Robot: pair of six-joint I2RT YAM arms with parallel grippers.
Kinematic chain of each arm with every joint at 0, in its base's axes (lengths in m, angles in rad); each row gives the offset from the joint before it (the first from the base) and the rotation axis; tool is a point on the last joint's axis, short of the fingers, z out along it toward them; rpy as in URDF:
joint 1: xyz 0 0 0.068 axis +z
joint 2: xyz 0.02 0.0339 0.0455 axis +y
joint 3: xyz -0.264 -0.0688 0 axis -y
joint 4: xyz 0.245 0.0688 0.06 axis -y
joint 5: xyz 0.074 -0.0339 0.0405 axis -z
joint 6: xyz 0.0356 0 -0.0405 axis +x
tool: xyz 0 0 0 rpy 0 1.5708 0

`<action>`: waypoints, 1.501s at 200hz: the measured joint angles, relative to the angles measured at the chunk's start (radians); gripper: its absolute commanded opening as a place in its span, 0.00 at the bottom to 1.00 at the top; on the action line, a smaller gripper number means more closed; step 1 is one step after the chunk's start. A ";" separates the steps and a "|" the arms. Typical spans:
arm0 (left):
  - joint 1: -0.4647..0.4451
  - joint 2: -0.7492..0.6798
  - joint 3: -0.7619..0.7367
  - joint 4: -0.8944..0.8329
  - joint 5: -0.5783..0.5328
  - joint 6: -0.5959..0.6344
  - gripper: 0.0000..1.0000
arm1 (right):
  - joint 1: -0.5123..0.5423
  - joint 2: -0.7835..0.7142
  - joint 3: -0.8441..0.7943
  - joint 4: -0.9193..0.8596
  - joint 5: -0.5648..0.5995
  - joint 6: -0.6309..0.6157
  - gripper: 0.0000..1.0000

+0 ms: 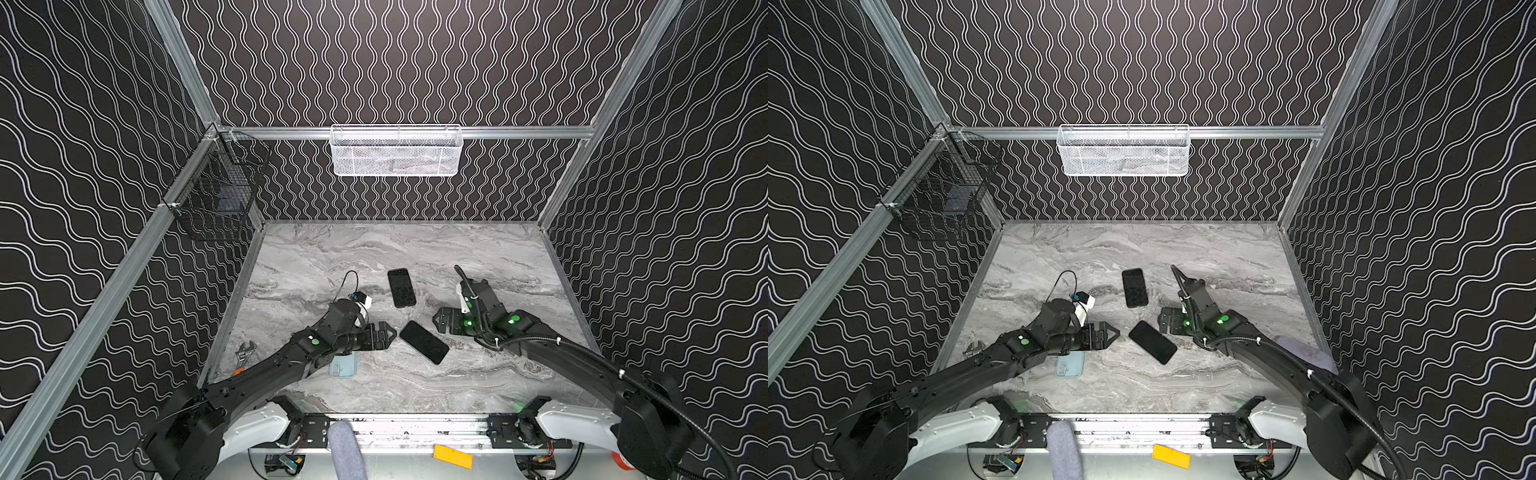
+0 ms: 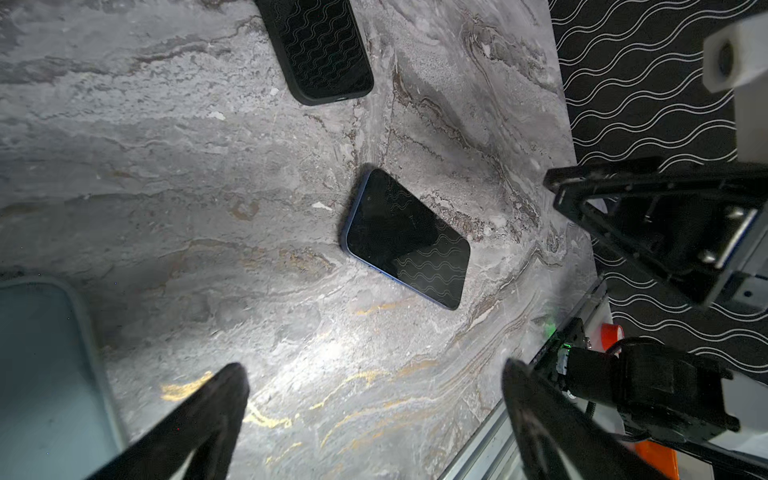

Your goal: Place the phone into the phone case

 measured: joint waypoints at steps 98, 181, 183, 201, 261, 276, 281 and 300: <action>0.033 0.028 0.122 -0.404 -0.372 -0.108 0.92 | 0.028 0.052 0.107 -0.010 -0.094 -0.114 0.93; 0.021 0.100 0.221 -0.363 -0.323 -0.014 0.97 | 0.080 0.003 0.010 -0.010 -0.050 -0.084 0.98; 0.021 0.101 0.220 -0.357 -0.319 -0.011 0.97 | 0.080 -0.007 -0.004 -0.010 -0.052 -0.076 0.98; 0.019 0.132 0.222 -0.307 -0.275 0.012 0.98 | 0.079 -0.100 -0.126 0.016 -0.093 0.012 0.98; -0.014 0.312 0.281 -0.100 -0.128 0.036 0.99 | 0.085 -0.228 -0.436 0.275 -0.312 0.327 0.97; -0.020 0.348 0.290 -0.048 -0.098 0.036 0.99 | 0.086 -0.235 -0.473 0.341 -0.336 0.383 0.97; -0.022 0.359 0.290 -0.026 -0.085 0.035 0.99 | 0.087 -0.236 -0.482 0.360 -0.338 0.399 0.98; -0.026 0.399 0.278 0.044 -0.041 0.024 0.99 | 0.087 -0.241 -0.504 0.415 -0.339 0.443 0.98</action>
